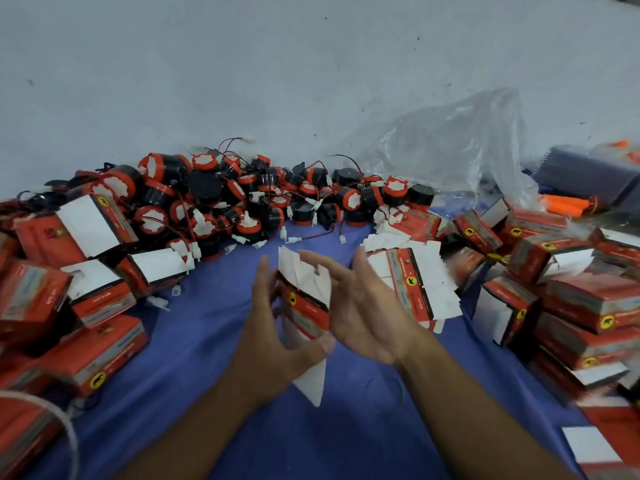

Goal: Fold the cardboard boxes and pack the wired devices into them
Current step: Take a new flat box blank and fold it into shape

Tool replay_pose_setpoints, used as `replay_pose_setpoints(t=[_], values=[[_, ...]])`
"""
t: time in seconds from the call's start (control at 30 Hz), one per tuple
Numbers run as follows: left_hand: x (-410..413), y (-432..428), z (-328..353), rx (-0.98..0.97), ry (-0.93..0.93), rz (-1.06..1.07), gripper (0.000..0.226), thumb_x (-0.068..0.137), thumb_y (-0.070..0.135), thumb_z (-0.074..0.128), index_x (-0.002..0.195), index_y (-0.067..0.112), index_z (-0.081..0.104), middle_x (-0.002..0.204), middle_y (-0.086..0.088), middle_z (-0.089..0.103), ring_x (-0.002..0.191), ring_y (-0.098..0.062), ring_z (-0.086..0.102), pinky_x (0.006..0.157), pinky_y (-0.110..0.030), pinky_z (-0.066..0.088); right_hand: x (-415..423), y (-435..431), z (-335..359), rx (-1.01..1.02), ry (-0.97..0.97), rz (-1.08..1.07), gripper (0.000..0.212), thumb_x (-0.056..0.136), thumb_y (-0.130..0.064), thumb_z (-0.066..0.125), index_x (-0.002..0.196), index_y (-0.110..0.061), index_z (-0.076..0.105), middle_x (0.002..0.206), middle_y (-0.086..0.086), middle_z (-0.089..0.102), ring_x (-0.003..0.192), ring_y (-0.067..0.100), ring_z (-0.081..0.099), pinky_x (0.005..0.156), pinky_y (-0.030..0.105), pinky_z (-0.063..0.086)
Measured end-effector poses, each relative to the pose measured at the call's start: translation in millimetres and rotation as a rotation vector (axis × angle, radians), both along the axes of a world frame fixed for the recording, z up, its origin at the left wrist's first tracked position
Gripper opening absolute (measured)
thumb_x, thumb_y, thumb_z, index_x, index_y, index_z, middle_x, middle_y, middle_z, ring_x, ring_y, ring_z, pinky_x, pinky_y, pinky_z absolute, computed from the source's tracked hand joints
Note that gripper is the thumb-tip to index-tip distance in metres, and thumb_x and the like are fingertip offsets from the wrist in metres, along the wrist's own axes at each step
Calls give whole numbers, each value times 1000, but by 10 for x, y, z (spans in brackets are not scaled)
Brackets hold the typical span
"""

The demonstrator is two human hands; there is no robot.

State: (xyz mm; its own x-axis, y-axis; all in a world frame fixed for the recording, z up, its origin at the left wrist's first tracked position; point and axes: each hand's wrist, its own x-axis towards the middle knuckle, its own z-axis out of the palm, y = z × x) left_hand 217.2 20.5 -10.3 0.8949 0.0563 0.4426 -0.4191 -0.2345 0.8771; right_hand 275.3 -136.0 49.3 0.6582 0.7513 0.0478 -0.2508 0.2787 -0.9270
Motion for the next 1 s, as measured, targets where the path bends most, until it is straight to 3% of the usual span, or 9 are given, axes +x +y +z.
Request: replay_pose_setpoints(t=[0.1,0.23,0.33,0.43,0.6,0.7,0.83,0.93,1.0], values=[[26,-11,-28,-180,56,-60,107,66,44,76,150,42,11,136,8,58,126,-11,56,91,-23,52,-98,99,-202,-193,-249,-61,71,87,-45,71,150,-38,39,148,-2,52,138,22,48,117,51,37],[49,-24,-32,-245,81,-128,98,65,33,76,148,28,25,124,22,65,114,-6,64,82,-18,53,-142,137,-281,-226,-227,-250,83,74,-47,79,148,-46,39,147,-6,51,134,21,51,112,50,42],[32,-41,-8,-245,152,-195,98,66,35,80,148,32,26,128,22,63,117,-7,63,84,-18,52,-145,72,-367,-216,-235,-288,88,70,-53,80,147,-47,38,145,-8,53,133,21,53,111,50,44],[9,-48,-15,-184,202,-311,80,81,50,73,147,33,32,137,8,59,126,-14,57,93,-19,49,-182,8,-435,-205,-251,-284,91,71,-67,76,149,-44,36,146,-7,53,136,17,50,112,43,44],[-3,-36,9,-354,280,-442,62,94,49,60,141,10,49,140,-18,55,132,-36,49,106,-41,45,-216,-18,-411,-368,-502,-393,53,86,-53,70,135,-48,52,148,-9,42,130,0,50,106,25,47],[-18,-8,12,-402,337,-577,54,100,43,51,143,10,49,145,-15,51,136,-31,46,105,-32,44,-214,-16,-367,-373,-558,-414,69,83,-60,68,144,-49,38,151,-13,30,134,3,44,106,26,47],[-52,-7,18,-531,432,-547,87,77,62,72,142,12,42,137,-9,60,128,-26,56,95,-30,51,-268,23,-326,-370,-576,-328,69,83,-57,71,128,-77,22,133,-39,33,128,-13,41,97,10,43],[-80,15,69,-596,473,-585,91,64,67,80,132,14,53,122,-7,70,112,-22,67,85,-29,56,-288,33,-418,-367,-481,-226,103,77,-47,82,144,-65,5,148,-26,29,123,-14,50,92,12,49],[-67,42,130,-593,475,-641,71,77,63,71,131,18,62,125,-4,68,115,-21,65,89,-30,54,-297,31,-411,-390,-449,-193,114,71,-62,79,150,-60,-3,150,-19,36,123,-5,55,98,21,52]])
